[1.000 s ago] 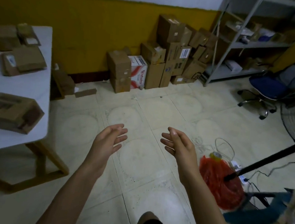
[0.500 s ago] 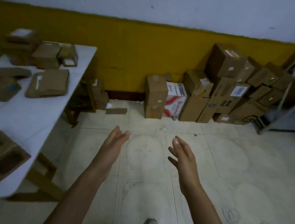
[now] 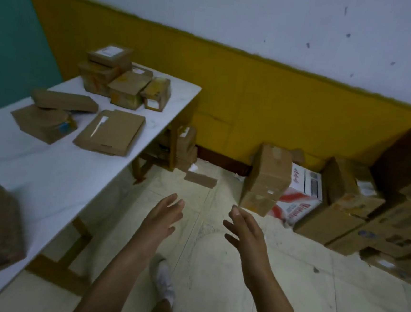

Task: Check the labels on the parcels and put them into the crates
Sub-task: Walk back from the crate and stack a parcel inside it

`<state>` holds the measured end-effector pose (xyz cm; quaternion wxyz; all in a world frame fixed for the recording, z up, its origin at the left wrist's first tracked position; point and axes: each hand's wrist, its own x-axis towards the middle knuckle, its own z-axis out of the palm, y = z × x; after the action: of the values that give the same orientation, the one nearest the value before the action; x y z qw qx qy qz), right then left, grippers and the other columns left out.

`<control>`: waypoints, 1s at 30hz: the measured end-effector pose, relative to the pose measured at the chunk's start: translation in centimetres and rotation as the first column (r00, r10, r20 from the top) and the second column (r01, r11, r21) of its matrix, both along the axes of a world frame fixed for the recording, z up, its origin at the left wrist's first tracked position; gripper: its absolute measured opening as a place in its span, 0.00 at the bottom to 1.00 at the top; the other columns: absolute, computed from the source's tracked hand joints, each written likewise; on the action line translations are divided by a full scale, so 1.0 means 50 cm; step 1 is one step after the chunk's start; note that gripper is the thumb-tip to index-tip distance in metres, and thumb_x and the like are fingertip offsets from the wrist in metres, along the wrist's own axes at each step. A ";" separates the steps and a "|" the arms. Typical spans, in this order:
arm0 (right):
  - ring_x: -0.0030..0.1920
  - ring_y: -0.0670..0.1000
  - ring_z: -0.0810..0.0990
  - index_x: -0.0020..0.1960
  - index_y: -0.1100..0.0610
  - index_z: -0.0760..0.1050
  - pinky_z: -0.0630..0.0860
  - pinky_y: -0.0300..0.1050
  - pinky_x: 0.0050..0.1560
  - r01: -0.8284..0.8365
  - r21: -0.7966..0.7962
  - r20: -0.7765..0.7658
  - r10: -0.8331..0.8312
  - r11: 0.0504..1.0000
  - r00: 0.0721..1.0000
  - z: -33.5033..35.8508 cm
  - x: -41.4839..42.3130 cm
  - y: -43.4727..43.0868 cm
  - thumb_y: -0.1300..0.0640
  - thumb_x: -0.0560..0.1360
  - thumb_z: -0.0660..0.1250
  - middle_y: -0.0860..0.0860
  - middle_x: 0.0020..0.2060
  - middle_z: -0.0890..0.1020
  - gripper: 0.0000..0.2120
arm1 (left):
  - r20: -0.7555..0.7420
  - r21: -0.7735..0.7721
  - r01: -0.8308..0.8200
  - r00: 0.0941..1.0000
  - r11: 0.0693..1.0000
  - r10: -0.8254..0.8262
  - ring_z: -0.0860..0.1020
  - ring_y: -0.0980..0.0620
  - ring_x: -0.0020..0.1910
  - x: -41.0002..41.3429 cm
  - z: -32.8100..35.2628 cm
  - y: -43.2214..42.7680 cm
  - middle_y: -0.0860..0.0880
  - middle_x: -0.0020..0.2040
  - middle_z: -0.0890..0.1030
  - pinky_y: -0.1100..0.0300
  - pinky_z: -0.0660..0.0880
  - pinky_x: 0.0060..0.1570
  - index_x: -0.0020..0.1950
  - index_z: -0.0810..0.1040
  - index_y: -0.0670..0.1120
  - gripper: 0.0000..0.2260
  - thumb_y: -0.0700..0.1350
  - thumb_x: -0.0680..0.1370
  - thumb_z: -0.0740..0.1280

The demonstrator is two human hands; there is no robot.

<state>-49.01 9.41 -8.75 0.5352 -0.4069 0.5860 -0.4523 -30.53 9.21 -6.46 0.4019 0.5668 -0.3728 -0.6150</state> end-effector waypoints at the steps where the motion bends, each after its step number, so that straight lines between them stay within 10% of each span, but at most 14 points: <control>1: 0.57 0.44 0.77 0.58 0.40 0.71 0.74 0.39 0.53 -0.018 -0.011 -0.007 0.018 1.000 1.000 0.000 0.006 -0.051 0.36 0.68 0.62 0.38 0.55 0.76 0.20 | -0.010 -0.001 -0.009 1.000 1.000 0.009 0.70 0.49 0.68 0.005 -0.005 -0.047 0.47 0.72 0.68 0.48 0.63 0.71 0.74 0.62 0.49 0.21 0.49 0.80 0.57; 19: 0.53 0.46 0.79 0.53 0.43 0.74 0.75 0.43 0.52 -0.253 0.032 0.007 0.253 0.967 0.968 0.000 0.123 -0.822 0.46 0.78 0.62 0.43 0.51 0.79 0.05 | 0.002 0.074 -0.291 0.957 0.954 0.292 0.76 0.54 0.59 0.094 0.002 -0.695 0.52 0.61 0.77 0.56 0.68 0.62 0.67 0.67 0.53 0.14 0.50 0.82 0.57; 30: 0.45 0.44 0.80 0.47 0.43 0.77 0.76 0.38 0.42 -0.564 0.104 -0.056 0.571 0.819 0.819 -0.029 0.143 -1.257 0.46 0.75 0.67 0.41 0.41 0.82 0.03 | 0.013 0.175 -0.692 0.713 0.701 0.701 0.78 0.53 0.57 0.024 -0.047 -0.955 0.51 0.60 0.79 0.51 0.68 0.65 0.67 0.70 0.50 0.17 0.53 0.80 0.61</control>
<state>-41.87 -53.42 -10.23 0.6367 -0.5593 0.4785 -0.2299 -29.34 -38.54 -8.82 0.5655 0.6800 -0.0669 -0.4618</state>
